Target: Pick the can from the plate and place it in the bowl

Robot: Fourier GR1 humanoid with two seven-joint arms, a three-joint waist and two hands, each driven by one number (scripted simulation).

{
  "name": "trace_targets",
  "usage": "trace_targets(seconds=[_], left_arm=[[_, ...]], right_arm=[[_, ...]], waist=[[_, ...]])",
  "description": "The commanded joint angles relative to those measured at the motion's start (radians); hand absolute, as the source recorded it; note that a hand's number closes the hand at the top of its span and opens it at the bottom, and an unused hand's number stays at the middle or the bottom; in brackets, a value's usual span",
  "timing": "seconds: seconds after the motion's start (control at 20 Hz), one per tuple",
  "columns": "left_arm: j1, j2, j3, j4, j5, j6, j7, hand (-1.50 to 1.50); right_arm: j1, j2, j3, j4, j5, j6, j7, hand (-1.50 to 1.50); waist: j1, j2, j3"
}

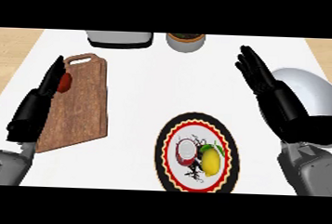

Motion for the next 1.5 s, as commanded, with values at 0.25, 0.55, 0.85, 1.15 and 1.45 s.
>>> trace_targets(seconds=[0.25, 0.55, 0.85, 1.15, 1.45], left_arm=[[0.032, -0.165, -0.019, -0.02, 0.101, 0.038, 0.08, 0.0], [0.076, -0.176, -0.005, 0.001, 0.15, 0.022, 0.107, 0.0], [0.055, -0.213, -0.045, -0.008, 0.117, 0.042, 0.12, 0.0], [0.079, -0.227, -0.058, -0.033, 0.109, 0.05, 0.125, 0.0], [0.075, -0.197, -0.022, -0.018, 0.131, 0.001, 0.106, 0.0]], right_arm=[[0.165, 0.195, 0.256, 0.118, 0.355, -0.379, 0.234, 1.5], [0.28, 0.28, 0.187, 0.052, 0.626, -0.798, 0.07, -1.5], [0.389, 0.337, 0.443, 0.04, 0.958, -1.132, 0.084, -1.5], [0.512, 0.339, 0.369, -0.008, 1.233, -1.02, 0.37, -1.5], [0.527, 0.34, 0.451, -0.163, 1.405, -0.824, 0.728, -1.5]], waist=[[-0.01, 0.041, -0.031], [-0.072, 0.024, -0.026], [-0.033, 0.03, -0.028], [-0.032, 0.034, -0.032], [-0.013, 0.04, -0.03]])
